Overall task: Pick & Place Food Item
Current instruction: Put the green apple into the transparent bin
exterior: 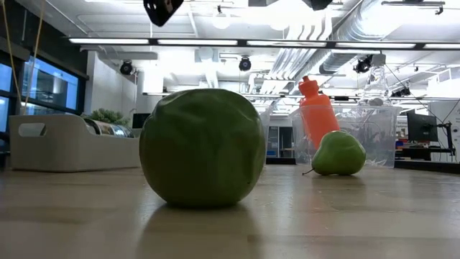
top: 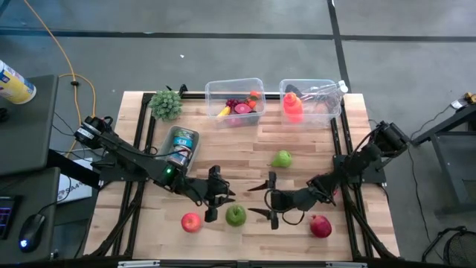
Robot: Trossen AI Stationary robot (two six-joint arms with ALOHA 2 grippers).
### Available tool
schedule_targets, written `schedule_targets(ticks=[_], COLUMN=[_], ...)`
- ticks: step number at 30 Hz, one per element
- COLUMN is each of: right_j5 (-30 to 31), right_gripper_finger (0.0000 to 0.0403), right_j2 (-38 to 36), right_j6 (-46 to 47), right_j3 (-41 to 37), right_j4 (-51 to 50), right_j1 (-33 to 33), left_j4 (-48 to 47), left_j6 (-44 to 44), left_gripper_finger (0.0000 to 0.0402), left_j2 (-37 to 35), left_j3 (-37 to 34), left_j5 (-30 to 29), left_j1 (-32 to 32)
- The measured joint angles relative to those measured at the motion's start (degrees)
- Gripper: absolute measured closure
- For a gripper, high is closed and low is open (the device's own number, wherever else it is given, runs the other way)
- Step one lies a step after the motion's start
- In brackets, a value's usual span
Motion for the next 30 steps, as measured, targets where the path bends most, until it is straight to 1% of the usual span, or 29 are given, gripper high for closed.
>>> schedule_targets(ticks=[4, 9, 11, 14, 17, 23, 26, 30], right_j5=[-0.12, -4.25, -4.19, -3.54, -3.82, -8.10, -8.26, -8.29], right_gripper_finger=[0.0130, 0.0130, 0.0130, 0.0130, 0.0130, 0.0127, 0.0105, 0.0048], right_j2=[0.00, 0.00, 0.02, 0.02, 0.02, 0.02, 0.02, 0.02], right_j6=[-0.31, -1.01, -2.12, -2.52, 0.13, 3.35, 5.02, 10.17], right_j3=[0.00, -0.01, -0.04, -0.02, -0.03, -0.03, -0.02, -0.04], right_j4=[0.14, -3.43, -4.11, -4.05, -5.01, -7.64, -8.62, -11.07], right_j1=[-1.27, -1.93, -1.93, -1.88, -1.94, -2.60, -2.57, -2.09], left_j4=[-2.38, -2.94, -2.60, -1.87, -1.68, -1.49, -1.28, -1.23], left_j6=[0.02, -0.46, -0.61, 1.50, 1.62, 1.43, 1.35, 1.30], left_gripper_finger=[0.0319, 0.0319, 0.0319, 0.0319, 0.0319, 0.0319, 0.0319, 0.0319], left_j2=[0.00, 0.00, 0.00, 0.00, 0.00, 0.49, 0.48, 0.48], left_j3=[0.00, 0.00, 0.00, 0.00, 0.00, -0.09, -0.09, -0.09], left_j5=[0.03, 0.13, 0.11, 0.13, 0.07, -0.02, -0.02, -0.02], left_j1=[0.23, 0.23, 0.23, 0.62, 0.72, 0.71, 0.71, 0.71])
